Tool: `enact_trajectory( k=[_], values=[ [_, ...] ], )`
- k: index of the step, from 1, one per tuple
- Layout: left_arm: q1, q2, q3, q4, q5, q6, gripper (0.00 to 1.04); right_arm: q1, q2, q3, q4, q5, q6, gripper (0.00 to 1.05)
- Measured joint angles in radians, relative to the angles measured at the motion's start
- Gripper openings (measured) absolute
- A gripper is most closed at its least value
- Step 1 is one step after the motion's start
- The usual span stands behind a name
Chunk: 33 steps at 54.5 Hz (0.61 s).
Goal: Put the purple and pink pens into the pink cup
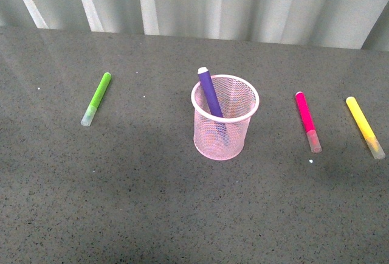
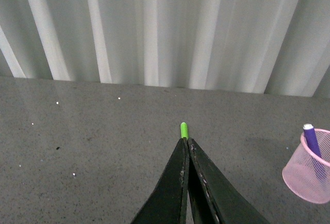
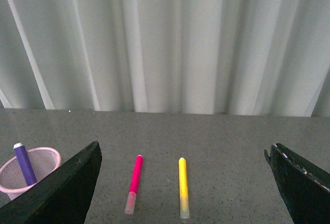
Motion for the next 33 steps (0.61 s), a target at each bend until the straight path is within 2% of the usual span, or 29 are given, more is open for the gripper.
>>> enact_trajectory(
  k=[20, 26, 33],
  values=[
    [0.0, -0.027, 0.0, -0.008, 0.0, -0.001, 0.05, 0.0, 0.0, 0.0, 0.0, 0.0, 0.0, 0.98],
    [0.0, -0.027, 0.0, -0.008, 0.0, 0.0, 0.24, 0.0, 0.0, 0.0, 0.0, 0.0, 0.0, 0.98],
    [0.0, -0.027, 0.0, -0.008, 0.0, 0.0, 0.56, 0.0, 0.0, 0.0, 0.0, 0.0, 0.0, 0.98]
  ],
)
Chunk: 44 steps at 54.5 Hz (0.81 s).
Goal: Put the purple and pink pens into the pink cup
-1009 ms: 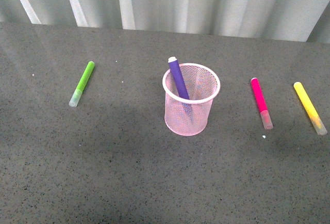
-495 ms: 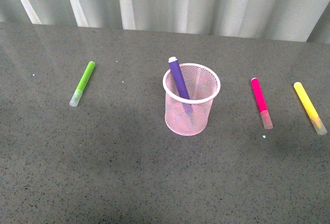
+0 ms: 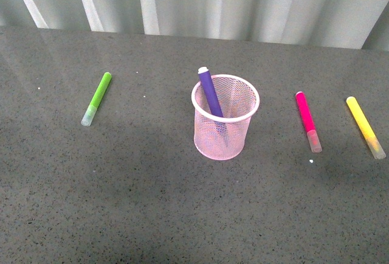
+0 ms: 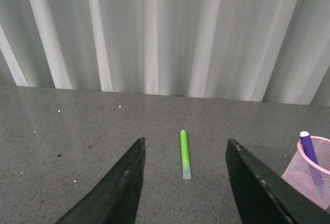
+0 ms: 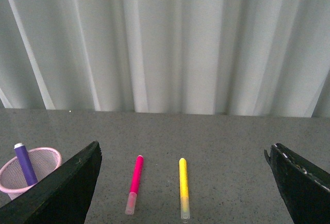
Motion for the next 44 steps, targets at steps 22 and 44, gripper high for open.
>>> enact_trajectory(
  k=[22, 44],
  values=[
    [0.0, -0.001, 0.0, 0.0, 0.0, 0.003, 0.98, -0.235, 0.545, 0.35, 0.292, -0.042, -0.129, 0.98],
    [0.0, -0.001, 0.0, 0.0, 0.0, 0.003, 0.98, -0.196, 1.495, 0.929, 0.1, -0.002, -0.089, 0.98]
  ],
)
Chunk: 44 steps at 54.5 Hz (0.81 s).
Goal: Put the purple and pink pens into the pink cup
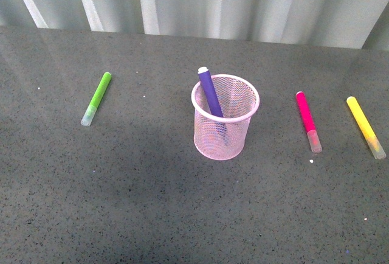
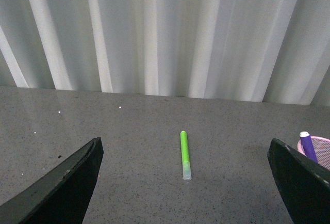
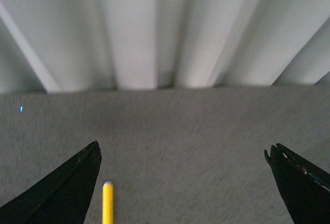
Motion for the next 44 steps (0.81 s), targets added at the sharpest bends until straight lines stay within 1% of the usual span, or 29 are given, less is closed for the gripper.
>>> enact_trajectory(
  k=[4, 9, 15, 21, 44],
  values=[
    [0.0, 0.0, 0.0, 0.0, 0.0, 0.0, 0.98, 0.048, 0.117, 0.055, -0.077, -0.001, 0.001, 0.98],
    [0.0, 0.0, 0.0, 0.0, 0.0, 0.0, 0.98, 0.106, 0.192, 0.069, -0.126, -0.001, -0.007, 0.98],
    [0.0, 0.0, 0.0, 0.0, 0.0, 0.0, 0.98, 0.195, 0.254, 0.064, -0.131, 0.008, -0.013, 0.98],
    [0.0, 0.0, 0.0, 0.0, 0.0, 0.0, 0.98, 0.248, 0.3, 0.064, -0.116, 0.009, -0.01, 0.98],
    [0.0, 0.0, 0.0, 0.0, 0.0, 0.0, 0.98, 0.273, 0.487, 0.078, -0.065, -0.021, 0.06, 0.98]
  ],
)
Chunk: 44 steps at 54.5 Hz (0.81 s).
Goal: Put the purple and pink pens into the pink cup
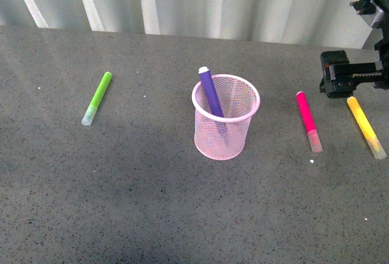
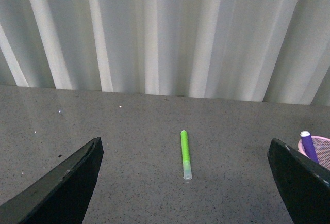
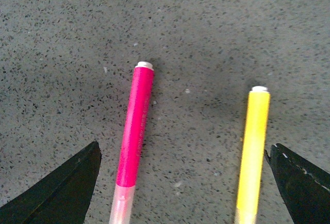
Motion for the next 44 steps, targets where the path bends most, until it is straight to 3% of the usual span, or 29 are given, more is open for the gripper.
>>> enact_trajectory(
  k=[44],
  values=[
    [0.0, 0.0, 0.0, 0.0, 0.0, 0.0, 0.98, 0.04, 0.222, 0.175, 0.013, -0.023, 0.072, 0.98]
  ],
)
